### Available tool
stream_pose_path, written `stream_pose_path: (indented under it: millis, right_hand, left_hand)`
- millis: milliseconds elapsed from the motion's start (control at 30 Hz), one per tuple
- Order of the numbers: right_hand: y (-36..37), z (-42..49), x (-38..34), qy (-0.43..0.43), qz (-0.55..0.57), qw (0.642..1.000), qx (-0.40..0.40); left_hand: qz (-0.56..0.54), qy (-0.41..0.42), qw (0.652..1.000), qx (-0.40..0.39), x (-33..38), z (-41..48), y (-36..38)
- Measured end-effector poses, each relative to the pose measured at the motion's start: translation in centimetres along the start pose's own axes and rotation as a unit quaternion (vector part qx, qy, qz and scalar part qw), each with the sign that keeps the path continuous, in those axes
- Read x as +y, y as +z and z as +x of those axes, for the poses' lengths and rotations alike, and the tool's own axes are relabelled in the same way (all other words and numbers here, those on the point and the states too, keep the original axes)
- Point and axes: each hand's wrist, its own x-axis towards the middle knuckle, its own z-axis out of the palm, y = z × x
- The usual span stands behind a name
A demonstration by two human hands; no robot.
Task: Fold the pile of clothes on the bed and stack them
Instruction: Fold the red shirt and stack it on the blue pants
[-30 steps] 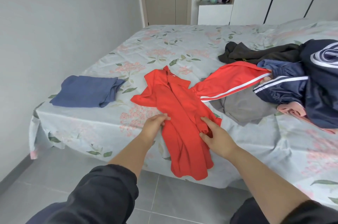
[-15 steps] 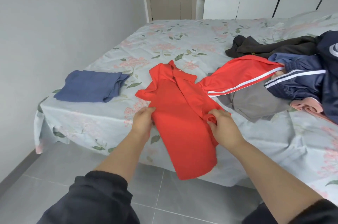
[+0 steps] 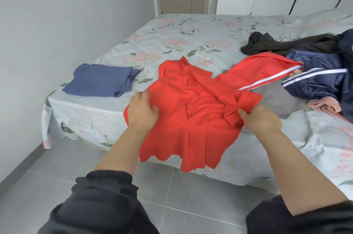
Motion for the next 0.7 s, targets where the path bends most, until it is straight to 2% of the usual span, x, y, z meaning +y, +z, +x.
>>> stream_pose_path:
  millis: [67, 100, 167, 267, 300, 333, 367, 400, 433, 467, 500, 533, 567, 600, 633, 700]
  right_hand:
    - [0.2, -1.1, -0.3, -0.028, -0.083, 0.994, -0.067]
    - [0.7, -1.6, -0.5, -0.054, -0.081, 0.992, -0.075]
    - [1.6, -2.4, -0.7, -0.100, -0.013, 0.993, -0.062]
    - [1.9, -3.1, -0.8, -0.139, 0.167, 0.976, -0.031]
    - [1.6, -3.2, -0.9, -0.138, 0.257, 0.956, -0.033]
    - [0.9, -3.3, -0.9, -0.124, 0.365, 0.922, -0.040]
    - [0.2, -3.2, -1.0, -0.101, 0.475, 0.873, -0.043]
    - [-0.7, -3.1, -0.9, -0.070, 0.547, 0.834, -0.038]
    - [-1.4, -2.8, -0.4, -0.043, 0.563, 0.825, -0.017]
    - [-2.2, -2.3, 0.4, -0.021, 0.491, 0.871, 0.020]
    - [-2.8, -1.7, 1.4, -0.007, 0.336, 0.941, 0.039]
    - [-3.0, -1.3, 2.5, 0.010, 0.150, 0.988, 0.020]
    - [-2.9, -1.3, 3.1, 0.020, -0.003, 1.000, -0.014]
    - [-2.6, -1.5, 3.2, 0.018, -0.083, 0.996, -0.040]
    - [-1.9, -1.7, 3.1, 0.001, -0.106, 0.994, -0.027]
    - [-0.9, -2.0, 2.0, -0.071, -0.066, 0.993, 0.064]
  left_hand:
    - [0.079, 0.107, 0.985, -0.108, 1.7, -1.2, 1.7]
    - [0.098, 0.128, 0.974, -0.160, 2.4, -1.7, 2.4]
    - [0.110, 0.127, 0.954, -0.250, 3.4, -2.4, 3.6]
    - [0.128, 0.116, 0.936, -0.306, 4.1, -2.8, 4.6]
    - [0.137, 0.117, 0.934, -0.307, 4.1, -2.8, 4.7]
    - [0.145, 0.119, 0.934, -0.305, 4.1, -2.8, 4.8]
    - [0.151, 0.120, 0.933, -0.304, 4.0, -2.7, 4.8]
    - [0.155, 0.120, 0.932, -0.305, 4.0, -2.6, 4.8]
    - [0.159, 0.119, 0.931, -0.307, 4.0, -2.5, 4.7]
    - [0.162, 0.118, 0.930, -0.308, 3.9, -2.4, 4.6]
    - [0.167, 0.118, 0.929, -0.309, 3.9, -2.4, 4.5]
    - [0.172, 0.120, 0.927, -0.311, 4.0, -2.4, 4.5]
    - [0.177, 0.124, 0.925, -0.312, 4.1, -2.4, 4.5]
    - [0.179, 0.130, 0.924, -0.311, 4.2, -2.5, 4.6]
    - [0.179, 0.138, 0.924, -0.309, 4.4, -2.6, 4.8]
    - [0.162, 0.155, 0.930, -0.292, 4.7, -2.8, 5.0]
